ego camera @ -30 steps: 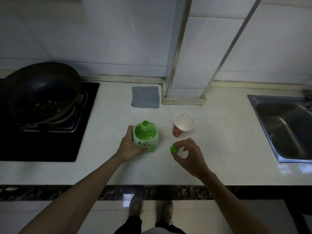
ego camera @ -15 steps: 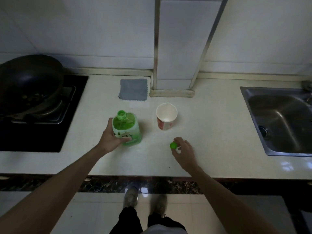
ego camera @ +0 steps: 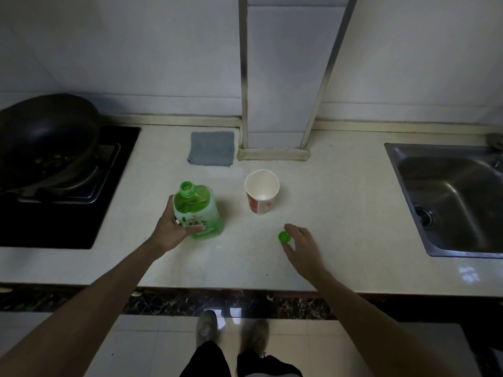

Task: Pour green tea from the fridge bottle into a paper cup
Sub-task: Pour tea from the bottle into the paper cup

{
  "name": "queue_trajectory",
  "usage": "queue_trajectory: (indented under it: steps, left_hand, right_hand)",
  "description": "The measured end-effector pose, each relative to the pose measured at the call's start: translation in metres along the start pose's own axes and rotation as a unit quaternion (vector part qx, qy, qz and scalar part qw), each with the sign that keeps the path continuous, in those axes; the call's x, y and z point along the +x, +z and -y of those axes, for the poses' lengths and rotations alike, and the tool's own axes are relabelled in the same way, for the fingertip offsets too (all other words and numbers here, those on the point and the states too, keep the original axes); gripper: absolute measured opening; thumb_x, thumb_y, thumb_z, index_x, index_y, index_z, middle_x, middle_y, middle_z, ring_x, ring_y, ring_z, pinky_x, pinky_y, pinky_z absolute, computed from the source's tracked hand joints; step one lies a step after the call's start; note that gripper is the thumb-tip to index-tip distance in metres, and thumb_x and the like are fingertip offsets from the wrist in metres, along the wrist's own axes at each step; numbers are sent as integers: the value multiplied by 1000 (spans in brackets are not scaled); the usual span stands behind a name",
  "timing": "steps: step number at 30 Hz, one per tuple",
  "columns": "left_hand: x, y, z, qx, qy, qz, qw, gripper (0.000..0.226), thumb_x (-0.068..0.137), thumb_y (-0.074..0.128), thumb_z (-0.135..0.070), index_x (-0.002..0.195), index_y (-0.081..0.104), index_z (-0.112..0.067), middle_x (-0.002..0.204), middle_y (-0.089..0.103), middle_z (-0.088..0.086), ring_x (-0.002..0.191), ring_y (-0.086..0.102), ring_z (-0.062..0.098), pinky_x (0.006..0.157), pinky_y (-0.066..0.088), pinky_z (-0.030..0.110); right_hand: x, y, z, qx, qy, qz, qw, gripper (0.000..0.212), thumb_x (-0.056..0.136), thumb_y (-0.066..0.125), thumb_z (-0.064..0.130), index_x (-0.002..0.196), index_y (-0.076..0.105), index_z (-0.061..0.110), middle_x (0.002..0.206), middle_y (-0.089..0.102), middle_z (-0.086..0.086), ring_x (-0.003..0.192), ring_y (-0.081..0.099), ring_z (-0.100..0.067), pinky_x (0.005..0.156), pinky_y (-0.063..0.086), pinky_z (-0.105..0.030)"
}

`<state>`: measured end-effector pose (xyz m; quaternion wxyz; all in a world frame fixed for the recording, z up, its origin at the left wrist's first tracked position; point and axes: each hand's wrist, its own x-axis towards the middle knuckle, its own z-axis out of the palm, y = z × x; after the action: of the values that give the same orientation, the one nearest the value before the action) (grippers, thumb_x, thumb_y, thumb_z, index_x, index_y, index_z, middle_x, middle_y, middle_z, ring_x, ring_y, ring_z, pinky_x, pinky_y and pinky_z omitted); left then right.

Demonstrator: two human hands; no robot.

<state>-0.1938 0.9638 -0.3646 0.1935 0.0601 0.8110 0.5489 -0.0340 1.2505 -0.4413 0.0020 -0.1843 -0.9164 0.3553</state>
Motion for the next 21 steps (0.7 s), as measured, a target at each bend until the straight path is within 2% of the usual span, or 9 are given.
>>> queue_trajectory:
  steps: [4,7,9,11,14,18,21]
  left_hand:
    - [-2,-1,-3,-4,0,-1,1000,73,61,87,1,106,46,-38,104,62,-7,94,59,7,67,52,18]
    - [-2,1,-1,-20,4,-2,1000,76,61,86,5,106,47,-42,106,62,-6,96,59,8,65,54,14]
    - [-1,3,-1,-28,5,-4,1000,77,61,84,8,106,48,-43,105,62,-6,96,58,7,65,53,12]
    - [0,3,0,-28,0,-4,1000,78,61,85,8,107,48,-43,105,62,-8,95,58,5,66,53,12]
    - [2,-1,4,-25,-11,-3,1000,77,60,87,4,109,49,-41,106,63,-10,95,59,3,67,53,14]
    - [4,-1,4,-33,-24,0,999,78,60,86,7,120,48,-25,106,63,-9,92,60,0,65,51,9]
    - [7,-3,6,-38,-28,11,999,79,59,85,10,122,47,-20,106,63,-6,91,62,0,69,53,12]
  right_hand:
    - [10,-12,3,2,0,9,1000,68,86,72,29,144,41,10,142,47,-7,132,40,-20,107,32,-28]
    - [31,-19,18,65,34,-9,997,88,78,79,33,149,31,12,149,40,-4,136,36,-19,111,29,-31]
    - [48,-21,36,144,69,-9,987,99,71,85,29,149,26,14,149,38,-4,135,37,-20,114,33,-41]
    - [65,-18,52,216,74,-12,973,103,65,89,26,147,27,18,141,44,0,129,43,-17,109,40,-43]
    - [85,-4,63,261,39,-25,964,102,59,92,37,140,32,23,131,51,5,121,53,-17,101,48,-46]
    - [93,3,74,256,10,-59,965,91,61,92,15,133,36,20,127,51,2,115,53,-15,97,46,-31]
    - [97,7,78,251,7,-49,967,95,61,91,11,137,34,16,127,48,3,115,48,-10,93,39,-22]
